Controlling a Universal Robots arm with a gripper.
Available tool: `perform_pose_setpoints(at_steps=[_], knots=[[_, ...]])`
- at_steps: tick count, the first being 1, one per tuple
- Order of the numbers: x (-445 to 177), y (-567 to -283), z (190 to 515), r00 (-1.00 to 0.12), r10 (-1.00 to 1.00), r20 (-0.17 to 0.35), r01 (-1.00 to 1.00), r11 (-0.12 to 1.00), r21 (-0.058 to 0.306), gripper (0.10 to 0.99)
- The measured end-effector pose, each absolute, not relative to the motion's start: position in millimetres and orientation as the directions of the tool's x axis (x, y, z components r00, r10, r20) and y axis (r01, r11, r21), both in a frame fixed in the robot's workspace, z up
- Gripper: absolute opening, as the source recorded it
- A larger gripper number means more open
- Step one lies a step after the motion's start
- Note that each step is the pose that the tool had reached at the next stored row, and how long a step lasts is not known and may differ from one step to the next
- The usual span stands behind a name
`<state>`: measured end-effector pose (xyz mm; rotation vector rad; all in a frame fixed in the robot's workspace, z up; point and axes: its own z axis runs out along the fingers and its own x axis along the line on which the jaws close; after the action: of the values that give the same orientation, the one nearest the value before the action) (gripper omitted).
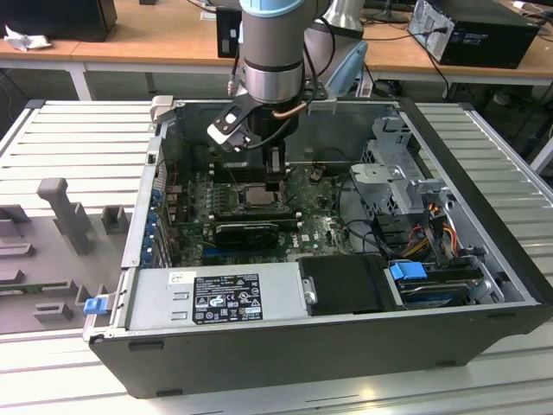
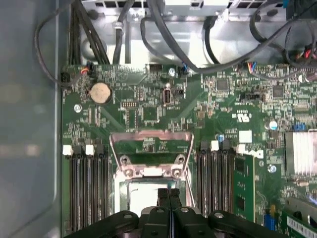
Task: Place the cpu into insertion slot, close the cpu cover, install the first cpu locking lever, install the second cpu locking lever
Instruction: 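Close the cpu cover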
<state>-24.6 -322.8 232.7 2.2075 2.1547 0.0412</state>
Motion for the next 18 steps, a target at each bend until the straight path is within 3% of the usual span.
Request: perform_pose_setpoints(at_steps=[18], knots=[[-15.2,-321.5,256.4,0.025,0.999,-0.02,0.998,-0.024,0.059,0.106]])
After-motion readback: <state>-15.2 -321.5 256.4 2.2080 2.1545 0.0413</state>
